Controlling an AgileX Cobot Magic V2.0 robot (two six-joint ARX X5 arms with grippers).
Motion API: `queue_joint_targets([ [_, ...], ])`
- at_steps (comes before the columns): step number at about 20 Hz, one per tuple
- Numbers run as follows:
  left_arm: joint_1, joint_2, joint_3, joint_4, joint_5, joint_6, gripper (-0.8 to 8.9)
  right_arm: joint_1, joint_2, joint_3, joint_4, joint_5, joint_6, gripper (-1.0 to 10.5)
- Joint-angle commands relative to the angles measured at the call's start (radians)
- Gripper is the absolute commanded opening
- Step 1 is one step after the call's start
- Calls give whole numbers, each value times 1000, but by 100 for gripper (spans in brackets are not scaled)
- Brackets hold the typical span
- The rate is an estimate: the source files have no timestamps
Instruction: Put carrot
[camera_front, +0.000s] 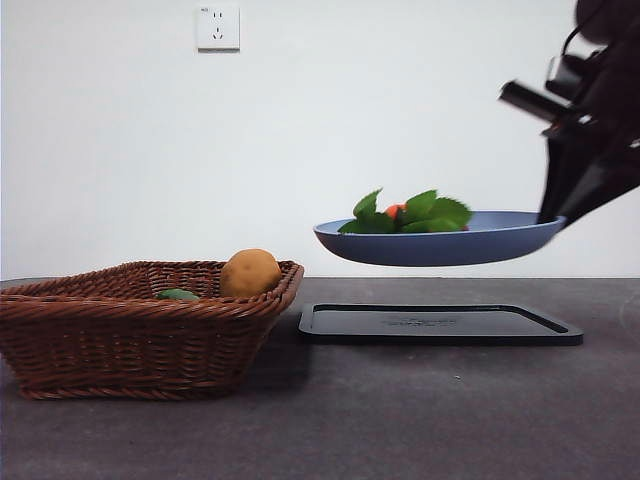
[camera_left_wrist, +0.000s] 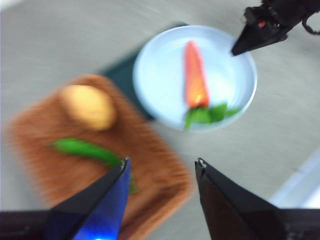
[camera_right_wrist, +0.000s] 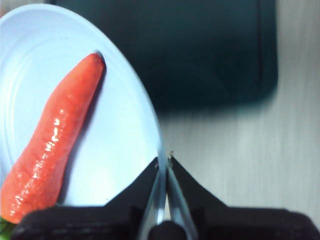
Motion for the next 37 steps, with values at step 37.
queue_joint_targets([
  [37,337,185,4,70,6,300,6,114,10,245,-354,269,-204,4],
])
